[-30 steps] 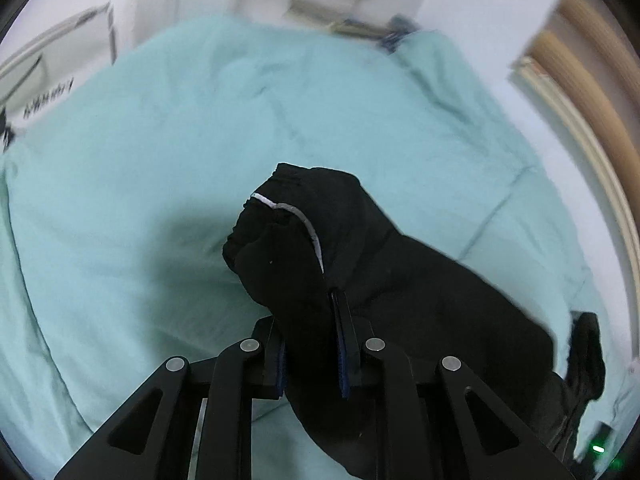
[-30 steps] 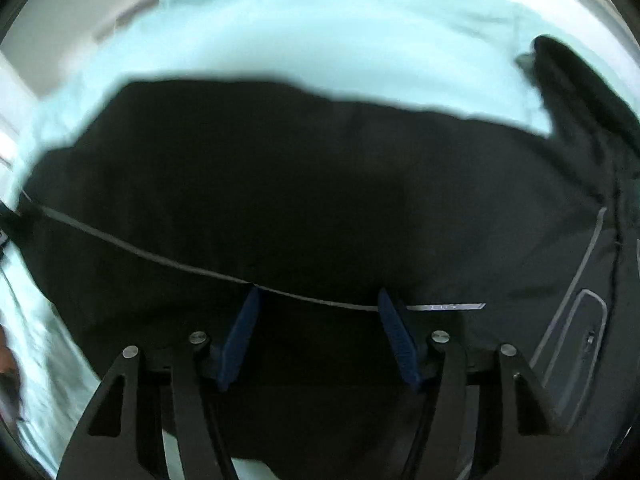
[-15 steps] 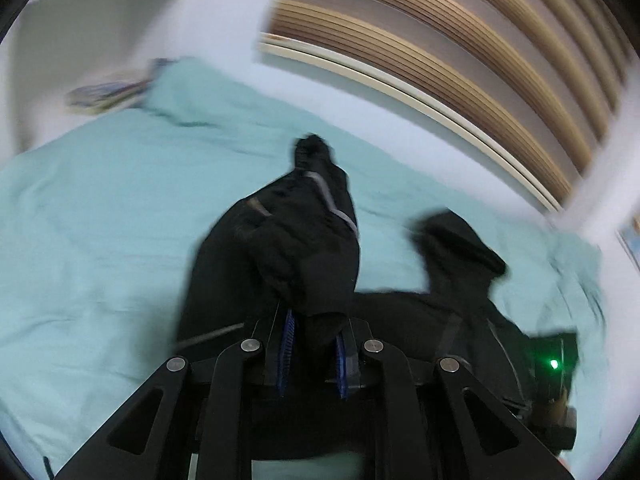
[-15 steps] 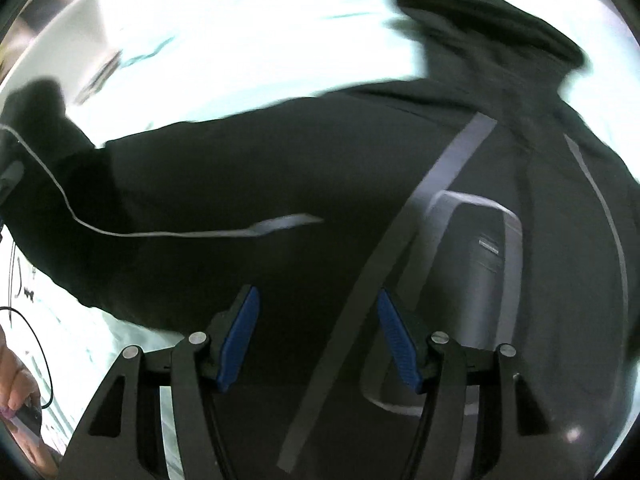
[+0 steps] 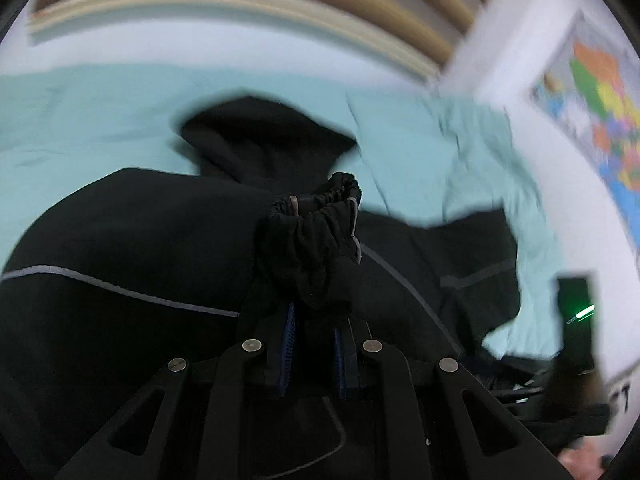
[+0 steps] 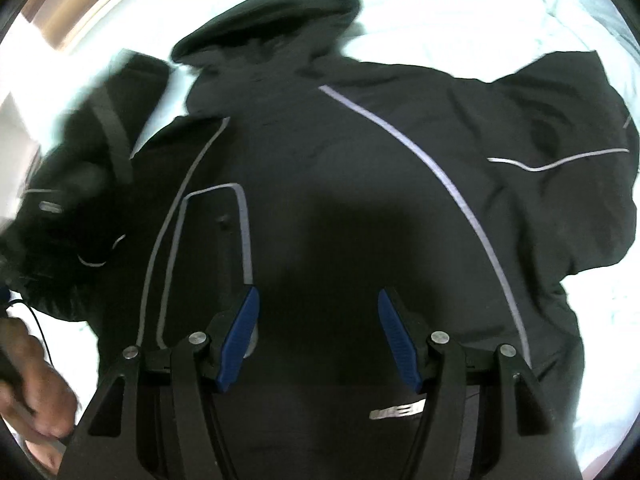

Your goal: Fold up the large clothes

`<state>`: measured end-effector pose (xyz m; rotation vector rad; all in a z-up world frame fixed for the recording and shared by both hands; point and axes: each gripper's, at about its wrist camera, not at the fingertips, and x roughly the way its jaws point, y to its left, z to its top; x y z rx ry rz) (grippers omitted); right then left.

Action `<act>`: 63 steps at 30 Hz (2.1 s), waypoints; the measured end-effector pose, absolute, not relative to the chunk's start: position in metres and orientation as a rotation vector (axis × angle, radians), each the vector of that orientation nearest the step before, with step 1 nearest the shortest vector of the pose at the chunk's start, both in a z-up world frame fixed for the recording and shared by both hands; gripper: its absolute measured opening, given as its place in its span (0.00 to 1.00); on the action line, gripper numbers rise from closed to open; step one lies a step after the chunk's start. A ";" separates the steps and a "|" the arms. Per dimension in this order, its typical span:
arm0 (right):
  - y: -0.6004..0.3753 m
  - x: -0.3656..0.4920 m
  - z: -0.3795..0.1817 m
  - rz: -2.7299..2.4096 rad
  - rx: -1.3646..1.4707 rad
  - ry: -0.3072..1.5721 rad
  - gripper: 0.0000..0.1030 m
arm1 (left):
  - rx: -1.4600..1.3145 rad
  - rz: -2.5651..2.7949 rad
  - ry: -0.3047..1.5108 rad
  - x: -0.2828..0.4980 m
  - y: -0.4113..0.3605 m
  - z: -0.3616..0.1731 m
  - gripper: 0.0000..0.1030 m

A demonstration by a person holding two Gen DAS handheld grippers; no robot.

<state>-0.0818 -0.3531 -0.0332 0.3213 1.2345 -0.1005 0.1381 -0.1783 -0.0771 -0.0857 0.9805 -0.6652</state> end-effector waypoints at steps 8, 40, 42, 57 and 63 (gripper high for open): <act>-0.375 -0.077 -0.057 -0.142 0.342 1.267 0.64 | 0.024 -0.717 1.181 0.133 -0.251 -0.159 0.37; -0.401 -0.012 -0.005 0.005 0.372 0.987 0.31 | -0.272 -0.406 1.083 0.138 -0.054 -0.073 0.65; -0.424 -0.015 0.009 -0.062 0.304 0.955 0.31 | -0.242 -0.414 1.107 0.145 -0.071 -0.089 0.65; -0.489 -0.004 -0.113 -0.114 0.387 1.242 0.38 | -0.059 -0.283 1.226 0.182 -0.126 -0.162 0.65; -0.439 -0.026 -0.043 -0.106 0.218 1.106 0.72 | -0.144 -0.387 1.188 0.153 -0.131 -0.134 0.65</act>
